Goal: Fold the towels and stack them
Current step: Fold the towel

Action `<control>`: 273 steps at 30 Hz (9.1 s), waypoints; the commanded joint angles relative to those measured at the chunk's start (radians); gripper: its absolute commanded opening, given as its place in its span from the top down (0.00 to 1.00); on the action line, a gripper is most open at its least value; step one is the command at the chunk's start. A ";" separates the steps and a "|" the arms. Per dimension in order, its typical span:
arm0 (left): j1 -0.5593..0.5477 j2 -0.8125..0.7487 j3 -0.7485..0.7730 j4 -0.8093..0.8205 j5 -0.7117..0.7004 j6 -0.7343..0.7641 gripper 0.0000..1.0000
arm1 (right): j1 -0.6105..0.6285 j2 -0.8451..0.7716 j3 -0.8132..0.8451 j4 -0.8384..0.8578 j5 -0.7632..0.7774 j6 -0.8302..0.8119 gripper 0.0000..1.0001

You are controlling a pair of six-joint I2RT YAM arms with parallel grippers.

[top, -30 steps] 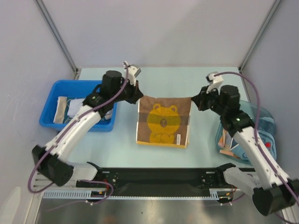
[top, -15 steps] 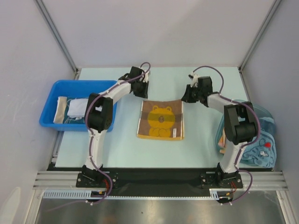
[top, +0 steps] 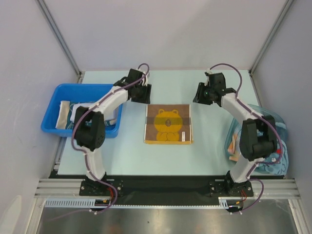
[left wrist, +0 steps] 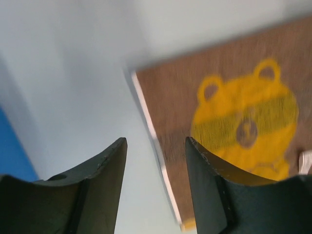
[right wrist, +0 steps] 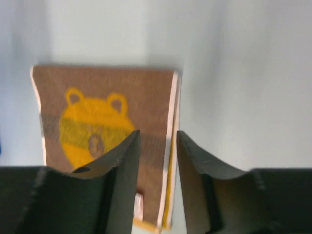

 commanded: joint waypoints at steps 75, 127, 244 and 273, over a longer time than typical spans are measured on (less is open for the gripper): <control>-0.247 -0.427 -0.899 0.350 0.036 -0.480 1.00 | 0.200 -0.137 -0.446 -0.151 0.162 0.142 0.97; -0.045 0.096 -0.002 0.043 0.118 -0.068 0.47 | 0.041 -0.074 -0.136 -0.085 -0.040 -0.200 0.60; 0.090 0.394 0.537 -0.131 0.400 0.402 1.00 | -0.200 0.428 0.298 0.178 -0.555 -0.450 1.00; -0.013 -0.055 -0.028 -0.037 0.302 0.431 1.00 | -0.161 -0.069 -0.202 0.275 -0.366 -0.404 1.00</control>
